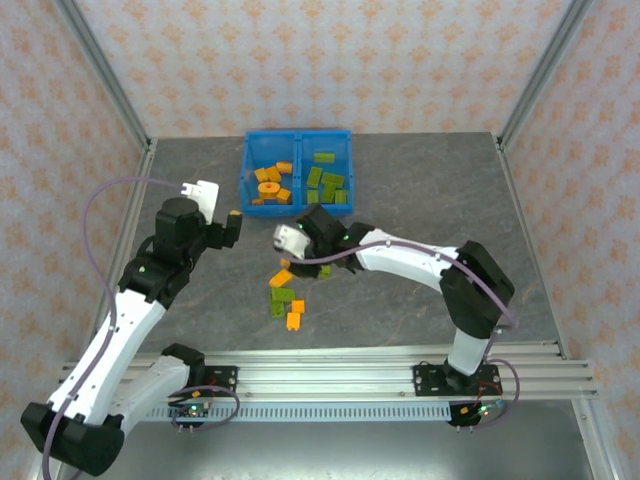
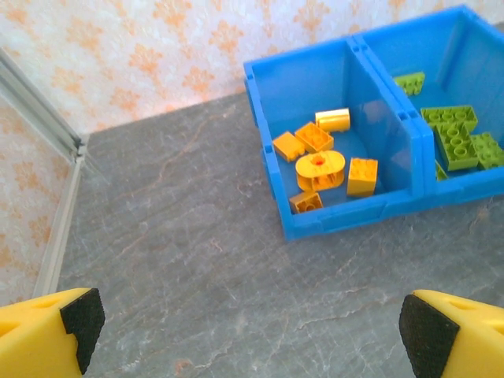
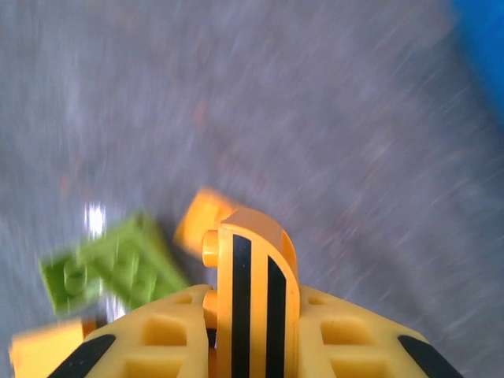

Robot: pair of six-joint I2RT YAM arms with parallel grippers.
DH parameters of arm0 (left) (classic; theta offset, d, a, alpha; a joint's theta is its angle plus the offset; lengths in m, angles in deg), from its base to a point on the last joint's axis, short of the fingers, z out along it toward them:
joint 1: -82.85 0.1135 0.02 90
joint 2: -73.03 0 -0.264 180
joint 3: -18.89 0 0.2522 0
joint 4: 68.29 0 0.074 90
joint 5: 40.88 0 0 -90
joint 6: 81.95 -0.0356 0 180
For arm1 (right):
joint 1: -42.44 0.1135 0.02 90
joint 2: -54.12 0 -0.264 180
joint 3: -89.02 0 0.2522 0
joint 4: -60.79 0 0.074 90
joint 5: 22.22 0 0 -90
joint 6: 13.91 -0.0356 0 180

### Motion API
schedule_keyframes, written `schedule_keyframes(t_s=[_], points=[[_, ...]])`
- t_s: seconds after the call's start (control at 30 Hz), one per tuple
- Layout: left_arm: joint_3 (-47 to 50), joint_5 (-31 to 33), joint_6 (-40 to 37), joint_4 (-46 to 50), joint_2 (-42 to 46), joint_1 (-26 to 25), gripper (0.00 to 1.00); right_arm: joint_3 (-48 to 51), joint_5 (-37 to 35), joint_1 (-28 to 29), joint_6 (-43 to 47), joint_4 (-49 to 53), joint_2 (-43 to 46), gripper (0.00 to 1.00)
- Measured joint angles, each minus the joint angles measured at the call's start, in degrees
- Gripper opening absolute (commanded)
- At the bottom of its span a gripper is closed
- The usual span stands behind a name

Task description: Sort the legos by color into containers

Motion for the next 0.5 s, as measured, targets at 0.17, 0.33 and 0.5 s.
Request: schedule_keyframes(t_s=[0.17, 0.33, 0.5], points=[[3.1, 2.9, 0.0, -3.3, 5.3, 0.2, 1.00, -20.7, -10.1, -0.1, -10.6, -3.7, -6.2, 0.17], [3.4, 4.8, 0.0, -4.2, 6.3, 0.2, 1.00, -41.6, -18.8, -1.7, -19.0, -4.5, -20.8, 0.17], [3.4, 5.7, 0.2, -4.3, 6.5, 0.5, 1.00, -59.4, -22.0, -4.5, -23.6, -0.9, -38.5, 0.18]])
